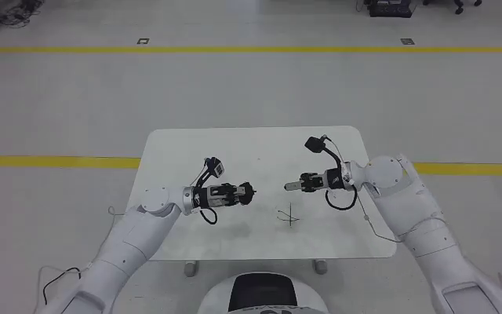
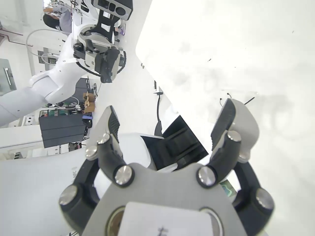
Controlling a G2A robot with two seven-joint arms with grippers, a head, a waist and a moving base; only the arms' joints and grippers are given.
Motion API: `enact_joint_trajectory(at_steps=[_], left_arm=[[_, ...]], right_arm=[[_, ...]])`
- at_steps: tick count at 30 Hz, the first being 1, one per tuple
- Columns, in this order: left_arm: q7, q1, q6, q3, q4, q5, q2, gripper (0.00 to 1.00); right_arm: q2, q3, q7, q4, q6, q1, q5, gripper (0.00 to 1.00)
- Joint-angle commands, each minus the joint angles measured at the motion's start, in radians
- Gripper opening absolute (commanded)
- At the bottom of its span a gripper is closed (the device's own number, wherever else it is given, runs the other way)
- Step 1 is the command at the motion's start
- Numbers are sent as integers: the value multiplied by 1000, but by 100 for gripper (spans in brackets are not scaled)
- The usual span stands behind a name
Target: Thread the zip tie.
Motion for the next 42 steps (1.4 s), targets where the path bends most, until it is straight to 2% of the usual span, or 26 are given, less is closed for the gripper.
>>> enact_joint_trajectory(at_steps=[1, 4, 6, 10, 13, 14, 20, 21, 27, 42], left_arm=[[0, 0, 0, 0, 0, 0, 0, 0], [0, 0, 0, 0, 0, 0, 0, 0], [0, 0, 0, 0, 0, 0, 0, 0], [0, 0, 0, 0, 0, 0, 0, 0], [0, 0, 0, 0, 0, 0, 0, 0], [0, 0, 0, 0, 0, 0, 0, 0], [0, 0, 0, 0, 0, 0, 0, 0], [0, 0, 0, 0, 0, 0, 0, 0], [0, 0, 0, 0, 0, 0, 0, 0], [0, 0, 0, 0, 0, 0, 0, 0]], right_arm=[[0, 0, 0, 0, 0, 0, 0, 100], [0, -1, -13, -4, 0, -2, -11, 100], [2, -11, -23, -10, 8, 3, -58, 100], [0, -47, 11, 27, -15, 58, -135, 100], [-6, -88, 31, 83, -56, 112, -183, 100], [-10, -111, 47, 110, -79, 139, -203, 100], [-48, -260, 58, 199, -82, 263, -282, 100], [-58, -302, 65, 203, -82, 288, -302, 100], [-98, -451, 12, 226, -82, 355, -346, 100], [-98, -451, 12, 226, -82, 355, -346, 100]])
